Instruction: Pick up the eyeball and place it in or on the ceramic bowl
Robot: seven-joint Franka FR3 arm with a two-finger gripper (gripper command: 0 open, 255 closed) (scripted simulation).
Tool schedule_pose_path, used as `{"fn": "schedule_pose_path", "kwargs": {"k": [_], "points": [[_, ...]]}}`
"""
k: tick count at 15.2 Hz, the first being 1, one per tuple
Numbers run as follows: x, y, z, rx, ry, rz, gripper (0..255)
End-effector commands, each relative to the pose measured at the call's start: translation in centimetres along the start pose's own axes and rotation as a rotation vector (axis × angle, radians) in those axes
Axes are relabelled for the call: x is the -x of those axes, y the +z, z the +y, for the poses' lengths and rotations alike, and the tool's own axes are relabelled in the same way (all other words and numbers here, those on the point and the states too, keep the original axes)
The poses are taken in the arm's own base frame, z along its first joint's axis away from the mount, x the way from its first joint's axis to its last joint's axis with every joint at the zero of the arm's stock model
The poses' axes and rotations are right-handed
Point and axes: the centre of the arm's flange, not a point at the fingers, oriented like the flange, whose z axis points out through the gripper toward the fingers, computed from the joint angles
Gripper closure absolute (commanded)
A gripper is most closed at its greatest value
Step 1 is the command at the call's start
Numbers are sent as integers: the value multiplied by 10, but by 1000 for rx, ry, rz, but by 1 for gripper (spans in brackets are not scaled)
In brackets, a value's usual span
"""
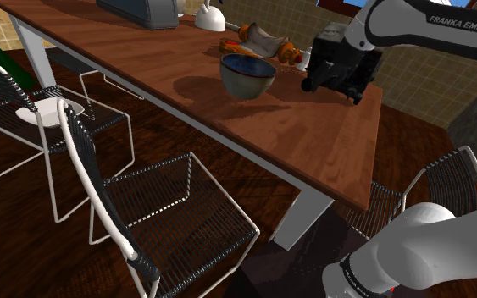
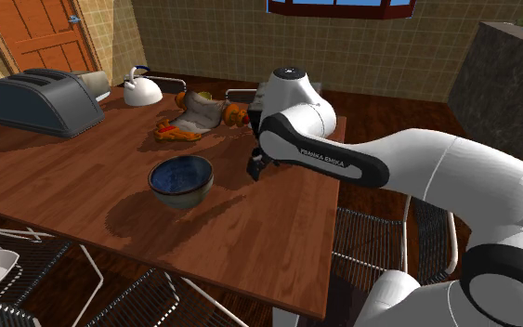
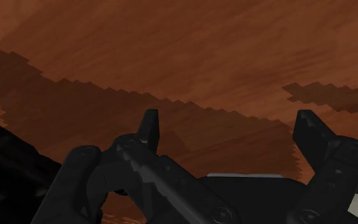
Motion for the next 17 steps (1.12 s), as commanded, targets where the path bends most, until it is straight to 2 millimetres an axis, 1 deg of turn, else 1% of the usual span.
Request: {"fn": "schedule_pose_path", "kwargs": {"k": [1,11,12,17], "points": [[-18,9,16,6,-4,8,0],[-110,52,89,30,-23,44,0],[-111,53,90,30,-23,45,0],[-113,79,90,30,-23,45,0]]}}
